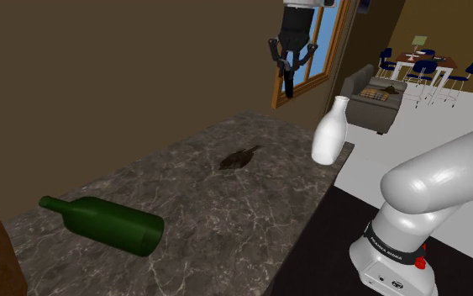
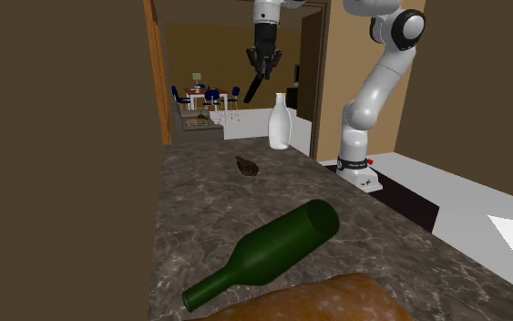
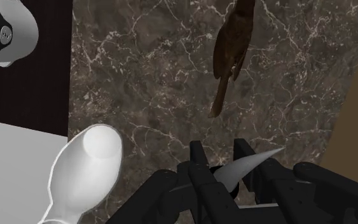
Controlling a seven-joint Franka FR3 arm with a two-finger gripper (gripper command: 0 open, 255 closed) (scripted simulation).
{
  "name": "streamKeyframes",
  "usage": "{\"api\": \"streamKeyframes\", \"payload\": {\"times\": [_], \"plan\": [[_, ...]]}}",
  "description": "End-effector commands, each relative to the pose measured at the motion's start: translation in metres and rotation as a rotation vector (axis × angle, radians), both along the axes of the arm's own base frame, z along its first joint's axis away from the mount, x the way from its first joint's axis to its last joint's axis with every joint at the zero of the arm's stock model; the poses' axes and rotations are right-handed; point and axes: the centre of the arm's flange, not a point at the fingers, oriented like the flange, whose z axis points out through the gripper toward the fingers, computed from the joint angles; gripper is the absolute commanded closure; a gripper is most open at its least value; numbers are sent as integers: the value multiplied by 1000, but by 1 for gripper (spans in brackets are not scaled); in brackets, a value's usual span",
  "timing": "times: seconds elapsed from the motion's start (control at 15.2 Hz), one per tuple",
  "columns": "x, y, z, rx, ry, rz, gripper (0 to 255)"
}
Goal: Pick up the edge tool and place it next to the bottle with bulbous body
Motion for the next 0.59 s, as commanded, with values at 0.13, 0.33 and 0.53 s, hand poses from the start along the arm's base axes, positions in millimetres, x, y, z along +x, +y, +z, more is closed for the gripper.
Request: {"api": "streamKeyframes", "payload": {"times": [0.13,0.33,0.53], "plan": [[-14,-49,4,0,0,2,255],[-25,-87,4,0,0,2,255],[-37,-124,4,0,0,2,255]]}}
